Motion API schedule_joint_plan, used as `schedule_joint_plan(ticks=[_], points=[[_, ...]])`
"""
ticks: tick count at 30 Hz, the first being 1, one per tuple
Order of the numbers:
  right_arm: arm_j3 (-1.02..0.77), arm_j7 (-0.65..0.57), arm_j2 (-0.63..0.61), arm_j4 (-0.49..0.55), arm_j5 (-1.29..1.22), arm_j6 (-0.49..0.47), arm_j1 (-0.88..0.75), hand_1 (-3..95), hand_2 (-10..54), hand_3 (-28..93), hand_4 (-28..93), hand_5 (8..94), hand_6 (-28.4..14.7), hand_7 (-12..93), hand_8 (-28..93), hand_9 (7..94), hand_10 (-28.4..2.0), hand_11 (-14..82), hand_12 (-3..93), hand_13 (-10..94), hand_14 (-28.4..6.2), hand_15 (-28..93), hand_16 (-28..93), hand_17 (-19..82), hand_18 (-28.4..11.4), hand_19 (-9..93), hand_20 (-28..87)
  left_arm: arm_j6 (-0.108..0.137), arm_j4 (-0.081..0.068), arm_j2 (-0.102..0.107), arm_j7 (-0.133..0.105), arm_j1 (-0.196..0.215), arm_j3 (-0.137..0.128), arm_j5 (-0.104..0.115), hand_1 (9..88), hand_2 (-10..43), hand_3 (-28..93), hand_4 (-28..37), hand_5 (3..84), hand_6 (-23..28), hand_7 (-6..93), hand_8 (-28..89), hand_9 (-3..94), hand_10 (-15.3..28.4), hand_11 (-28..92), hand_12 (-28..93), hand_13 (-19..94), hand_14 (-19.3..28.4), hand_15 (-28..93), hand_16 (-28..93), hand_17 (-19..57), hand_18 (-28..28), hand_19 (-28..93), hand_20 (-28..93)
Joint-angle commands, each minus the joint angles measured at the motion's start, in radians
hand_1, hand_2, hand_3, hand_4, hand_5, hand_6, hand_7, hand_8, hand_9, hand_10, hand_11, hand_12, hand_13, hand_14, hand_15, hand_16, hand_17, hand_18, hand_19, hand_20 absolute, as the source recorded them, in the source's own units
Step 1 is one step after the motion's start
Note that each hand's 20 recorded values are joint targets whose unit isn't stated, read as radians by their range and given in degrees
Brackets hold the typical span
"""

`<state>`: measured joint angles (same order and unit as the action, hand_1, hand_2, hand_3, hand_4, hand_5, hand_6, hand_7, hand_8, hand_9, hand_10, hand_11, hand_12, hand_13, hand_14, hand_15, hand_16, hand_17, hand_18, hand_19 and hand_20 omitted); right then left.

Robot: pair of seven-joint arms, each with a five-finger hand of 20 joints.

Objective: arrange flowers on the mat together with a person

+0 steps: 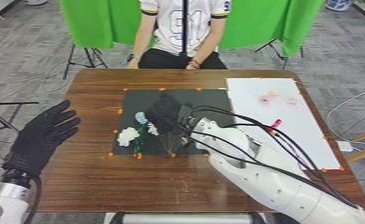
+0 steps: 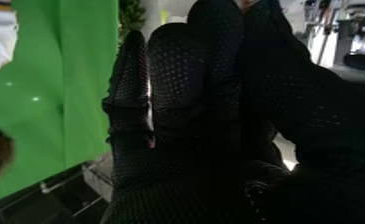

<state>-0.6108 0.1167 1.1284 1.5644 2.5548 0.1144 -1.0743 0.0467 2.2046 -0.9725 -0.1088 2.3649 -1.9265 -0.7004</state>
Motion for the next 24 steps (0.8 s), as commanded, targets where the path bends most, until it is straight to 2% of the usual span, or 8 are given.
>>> schedule_joint_plan(ticks=[1,7,15,19,24], points=[[0.033,-0.045,0.048,-0.043,0.032,0.023,0.038,51.2,-9.5,77,-28,67.3,4.3,50,-1,82.0,-5.1,24.0,53.7,71,-4.2,61,37,29,-15.2,67,43,0.009,-0.009,0.003,0.012,-0.004,0.012,0.003,25.8,-2.2,69,-24.8,33.0,4.5,15.6,-8,28.2,12.4,17,20,22,15.0,26,4,-8.1,22.9,45,12],[0.037,-0.083,0.063,-0.066,0.058,0.030,0.045,51.2,-9.5,77,-28,67.0,4.3,50,-1,81.8,-5.1,24.0,53.9,70,-4.5,61,37,29,-15.2,67,43,0.006,-0.012,0.006,0.014,-0.010,0.014,0.003,25.7,-2.4,69,-24.7,33.0,4.5,15.5,-8,28.3,12.3,17,20,22,15.0,26,4,-8.1,22.9,45,12],[0.016,-0.086,0.058,-0.064,0.072,-0.039,0.035,48.8,-9.5,75,-28,63.3,4.6,48,-2,78.9,-5.1,21.9,53.3,68,-4.6,61,36,27,-15.1,66,43,0.008,-0.010,0.006,0.020,-0.006,0.008,0.002,25.8,-2.3,69,-24.8,33.0,4.5,15.5,-8,28.3,12.2,17,20,22,15.1,26,4,-8.0,22.9,45,12],[0.000,-0.085,0.063,-0.066,0.081,-0.057,0.028,45.6,-9.5,76,-28,60.8,4.0,46,-2,76.3,-5.8,20.8,53.2,66,-5.1,63,32,26,-15.4,65,44,0.007,-0.012,0.009,0.019,-0.011,0.010,0.002,25.9,-2.4,69,-24.7,33.0,4.5,15.5,-8,28.3,12.3,17,20,22,15.0,26,4,-8.0,22.9,45,12],[-0.007,-0.092,0.063,-0.067,0.074,-0.061,0.033,43.9,-9.5,76,-28,59.4,3.3,45,-2,73.7,-6.4,24.8,49.3,64,-5.5,63,30,25,-15.8,65,44,0.011,-0.013,0.010,0.017,-0.018,0.011,0.003,25.9,-2.4,69,-24.7,33.0,4.5,15.5,-8,28.3,12.4,17,20,22,15.1,26,4,-8.1,22.9,45,12]])
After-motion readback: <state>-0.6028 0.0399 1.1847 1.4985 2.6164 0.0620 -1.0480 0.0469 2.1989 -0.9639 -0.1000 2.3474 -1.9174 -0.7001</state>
